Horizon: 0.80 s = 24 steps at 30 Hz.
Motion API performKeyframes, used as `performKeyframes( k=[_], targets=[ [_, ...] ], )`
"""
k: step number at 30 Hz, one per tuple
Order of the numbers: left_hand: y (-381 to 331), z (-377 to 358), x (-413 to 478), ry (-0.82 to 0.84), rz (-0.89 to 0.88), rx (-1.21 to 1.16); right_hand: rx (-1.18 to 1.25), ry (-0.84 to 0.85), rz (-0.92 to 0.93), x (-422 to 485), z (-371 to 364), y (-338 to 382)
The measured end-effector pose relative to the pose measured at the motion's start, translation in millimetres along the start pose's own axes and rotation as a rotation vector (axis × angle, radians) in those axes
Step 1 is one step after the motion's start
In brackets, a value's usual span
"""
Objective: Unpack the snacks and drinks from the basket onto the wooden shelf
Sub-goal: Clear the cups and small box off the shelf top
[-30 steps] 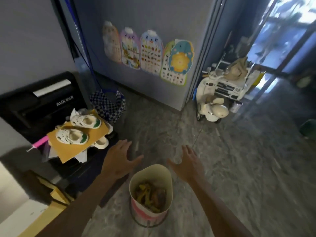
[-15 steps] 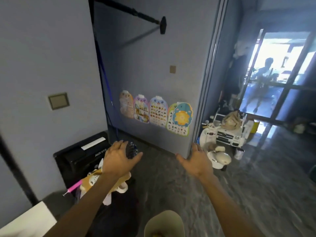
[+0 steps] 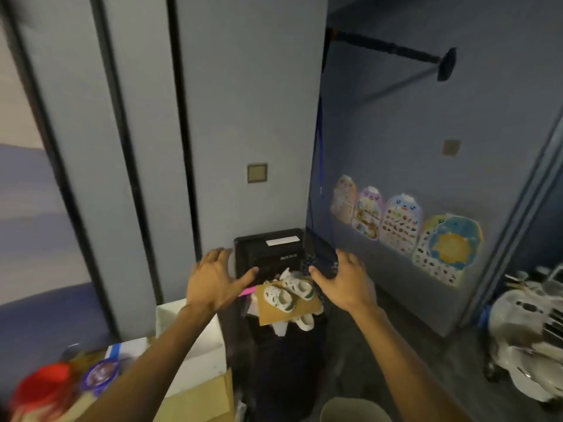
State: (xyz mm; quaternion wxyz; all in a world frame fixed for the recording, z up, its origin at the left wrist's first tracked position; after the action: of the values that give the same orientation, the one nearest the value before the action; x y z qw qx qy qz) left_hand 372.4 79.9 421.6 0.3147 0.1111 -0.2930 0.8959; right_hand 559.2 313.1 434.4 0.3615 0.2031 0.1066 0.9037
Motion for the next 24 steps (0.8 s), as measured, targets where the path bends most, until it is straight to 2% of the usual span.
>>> performKeyframes(
  k=[5, 13, 18, 24],
  targets=[
    [69, 54, -74, -0.035, 0.224, 0.08, 0.05, 0.129, 0.192, -26, -42, 73],
    [172, 143, -176, -0.156, 0.441, 0.205, 0.15, 0.284, 0.451, -95, -97, 209],
    [234, 181, -209, -0.191, 0.522, 0.236, 0.166, 0.34, 0.548, -125, -128, 287],
    [310, 200, -222, -0.184, 0.583, 0.252, 0.131, 0.376, 0.562, -141, -176, 356]
  ],
)
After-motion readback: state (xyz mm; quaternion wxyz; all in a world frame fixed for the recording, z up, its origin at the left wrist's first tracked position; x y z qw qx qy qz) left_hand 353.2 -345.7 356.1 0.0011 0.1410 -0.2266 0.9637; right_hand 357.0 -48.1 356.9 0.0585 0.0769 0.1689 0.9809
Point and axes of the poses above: each hand's wrist, its own x-axis towards the middle knuckle, its own z-axis out of the back of the hand, y = z × x, the point moved 4 cm from there along x, towards the middle knuckle, and after that the axes turned 5 degrees about -x, right-handed, at the moved point
